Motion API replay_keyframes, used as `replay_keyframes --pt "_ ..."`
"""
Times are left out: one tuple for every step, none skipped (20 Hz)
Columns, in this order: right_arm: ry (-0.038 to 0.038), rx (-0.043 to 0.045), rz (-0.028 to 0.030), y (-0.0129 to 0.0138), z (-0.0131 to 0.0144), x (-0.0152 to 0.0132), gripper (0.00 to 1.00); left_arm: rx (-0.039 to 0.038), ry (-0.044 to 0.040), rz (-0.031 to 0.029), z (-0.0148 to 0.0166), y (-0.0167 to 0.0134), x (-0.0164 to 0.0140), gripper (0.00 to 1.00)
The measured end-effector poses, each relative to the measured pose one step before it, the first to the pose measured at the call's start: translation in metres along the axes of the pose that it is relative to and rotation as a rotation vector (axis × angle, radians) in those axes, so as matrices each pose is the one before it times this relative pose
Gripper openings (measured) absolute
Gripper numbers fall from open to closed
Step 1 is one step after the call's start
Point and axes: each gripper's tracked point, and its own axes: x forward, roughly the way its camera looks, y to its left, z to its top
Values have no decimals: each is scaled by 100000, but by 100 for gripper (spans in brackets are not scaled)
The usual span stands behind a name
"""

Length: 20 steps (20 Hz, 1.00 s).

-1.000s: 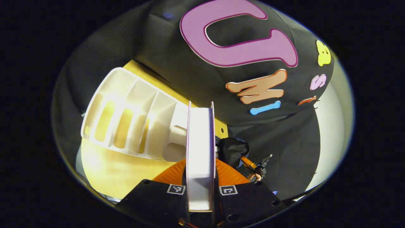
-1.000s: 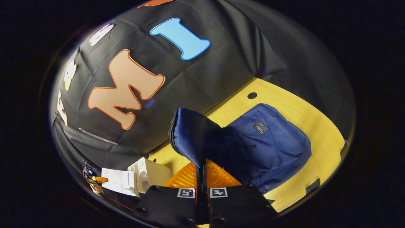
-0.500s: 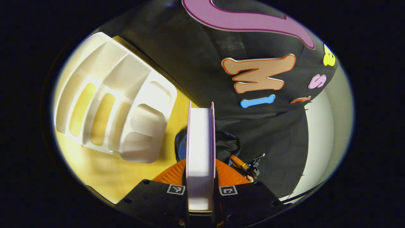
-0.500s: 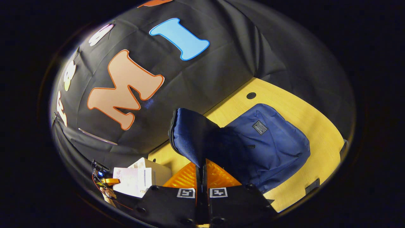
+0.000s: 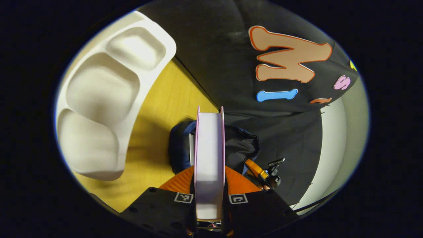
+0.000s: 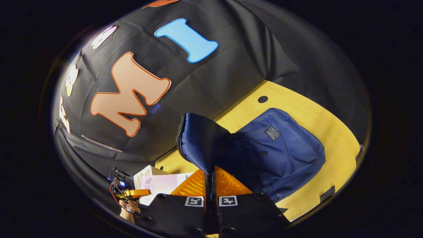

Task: Open the schoolbag, grab two books from the bookshelf and put them into the schoolbag.

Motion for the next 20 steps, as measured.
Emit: replay_keyframes --pt "16 -96 -55 -10 4 -55 3 -24 -82 -1283 -60 76 954 25" --pt "-63 62 17 -28 88 32 3 38 63 -1304 -126 -82 905 25" --pt "40 28 57 81 -24 24 3 341 -109 -1112 -320 -141 1026 24" --pt "22 18 46 -30 -35 38 3 238 24 -1177 -189 -162 1073 24" --pt "28 121 95 17 -54 8 3 -399 -520 -1153 -133 -97 1000 24" --pt "62 197 142 39 25 11 3 -1045 -698 -1534 13 -138 1063 25" --pt "4 135 88 -22 30 36 3 -1207 -718 -1550 -63 38 782 24" --pt "102 127 74 0 -8 -30 3 -1128 122 -1044 -246 97 842 25" --pt "43 57 41 -7 16 -11 3 -597 673 -287 -427 228 1059 25" --pt "6 13 17 -33 67 -65 3 -90 1163 348 -467 298 773 25" --pt "58 50 18 -49 80 79 3 463 823 348 -350 359 805 25" --pt "-81 108 20 -43 41 -78 3 -206 430 625 -211 360 691 27" --pt "-41 185 58 -53 78 -33 3 -664 -183 634 -58 367 737 25" --pt "15 174 46 2 124 -47 3 -1417 -475 221 84 328 558 27" --pt "8 -4 92 -41 -33 -30 3 -1955 -367 71 -55 251 459 24" --pt "-8 -132 -12 -47 56 -28 3 -1314 -241 196 -12 312 377 24" --pt "-6 98 59 -14 36 29 3 -625 19 601 -137 533 477 24" --pt "73 244 160 26 -18 -72 3 77 417 770 -235 342 353 25" --pt "-12 197 92 -19 21 -9 3 -91 192 804 -126 242 575 25" --pt "67 25 152 20 -5 62 3 -519 -76 51 -20 123 431 23"
